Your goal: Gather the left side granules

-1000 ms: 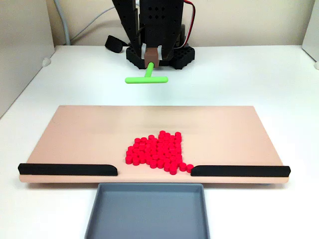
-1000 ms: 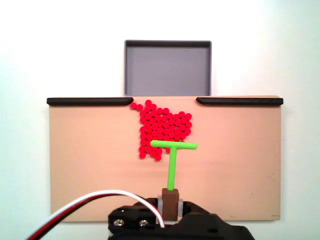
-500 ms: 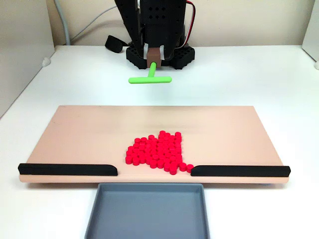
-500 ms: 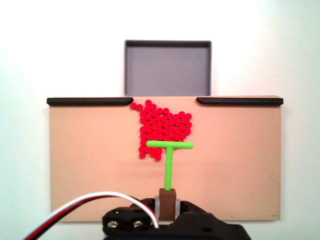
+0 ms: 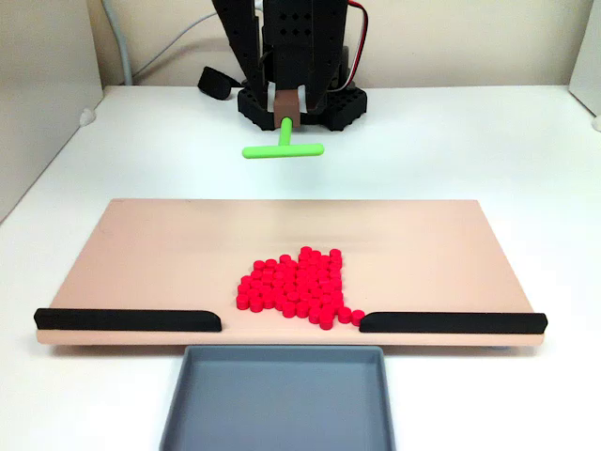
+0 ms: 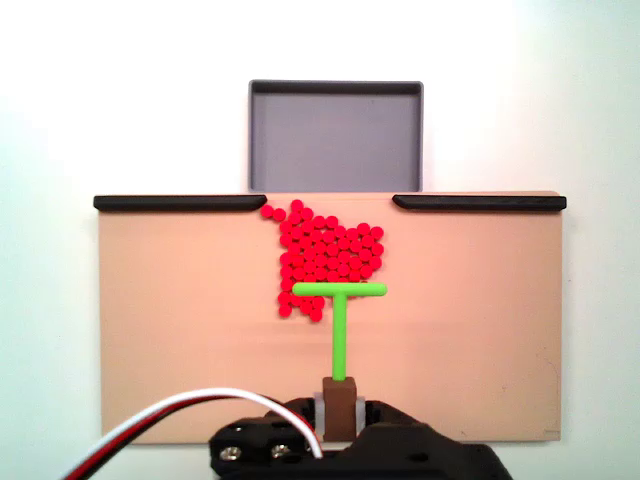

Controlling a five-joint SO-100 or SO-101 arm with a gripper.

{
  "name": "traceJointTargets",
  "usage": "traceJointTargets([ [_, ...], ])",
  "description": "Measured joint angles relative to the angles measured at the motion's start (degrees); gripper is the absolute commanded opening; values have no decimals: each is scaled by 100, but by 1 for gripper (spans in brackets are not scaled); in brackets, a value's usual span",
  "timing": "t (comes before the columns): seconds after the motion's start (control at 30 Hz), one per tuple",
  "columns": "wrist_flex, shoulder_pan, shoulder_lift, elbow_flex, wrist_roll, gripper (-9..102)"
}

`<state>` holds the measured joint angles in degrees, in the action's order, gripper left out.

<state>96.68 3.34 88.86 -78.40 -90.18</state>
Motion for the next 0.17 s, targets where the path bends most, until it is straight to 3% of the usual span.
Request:
traceJointTargets([
  [0.17,0,18,0,0,-79,0],
])
